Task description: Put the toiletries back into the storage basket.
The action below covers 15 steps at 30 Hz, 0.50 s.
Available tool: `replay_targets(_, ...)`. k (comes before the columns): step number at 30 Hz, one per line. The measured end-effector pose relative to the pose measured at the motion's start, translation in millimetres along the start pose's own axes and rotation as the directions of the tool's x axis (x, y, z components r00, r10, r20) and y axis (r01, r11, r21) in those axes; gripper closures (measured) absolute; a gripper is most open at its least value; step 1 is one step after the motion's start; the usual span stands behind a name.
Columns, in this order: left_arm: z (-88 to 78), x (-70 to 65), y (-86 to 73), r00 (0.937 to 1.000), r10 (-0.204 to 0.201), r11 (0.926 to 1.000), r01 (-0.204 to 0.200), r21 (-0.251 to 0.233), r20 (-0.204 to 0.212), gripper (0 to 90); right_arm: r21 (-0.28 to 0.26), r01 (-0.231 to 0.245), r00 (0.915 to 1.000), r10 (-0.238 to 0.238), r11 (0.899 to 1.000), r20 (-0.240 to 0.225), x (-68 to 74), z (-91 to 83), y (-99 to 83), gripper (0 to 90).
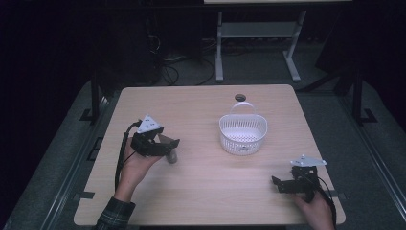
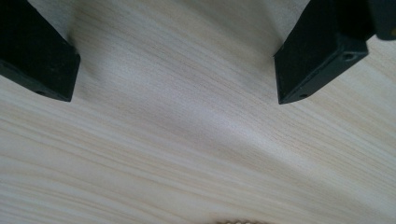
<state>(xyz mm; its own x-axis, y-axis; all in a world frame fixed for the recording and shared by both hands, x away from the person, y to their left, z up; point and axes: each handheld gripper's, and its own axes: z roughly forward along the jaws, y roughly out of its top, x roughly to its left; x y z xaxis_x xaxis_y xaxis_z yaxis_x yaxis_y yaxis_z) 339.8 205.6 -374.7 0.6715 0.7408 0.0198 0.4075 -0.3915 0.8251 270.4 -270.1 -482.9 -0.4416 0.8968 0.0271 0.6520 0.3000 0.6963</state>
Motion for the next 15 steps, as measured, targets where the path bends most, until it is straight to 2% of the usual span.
replay_targets(7,-0.6,1.0,0.0,0.9999,-0.005,1.0000,0.005,-0.003,0.015,30.2,0.000,0.000,1.0000,0.000,1.000,0.000,0.0,0.0,0.0,0.0)
replay_targets(15,-1.5,1.3,-0.1,0.9998,-0.004,1.0000,0.004,-0.003,0.018,31.7,0.000,0.000,1.0000,0.000,1.000,0.000,0.0,0.0,0.0,0.0)
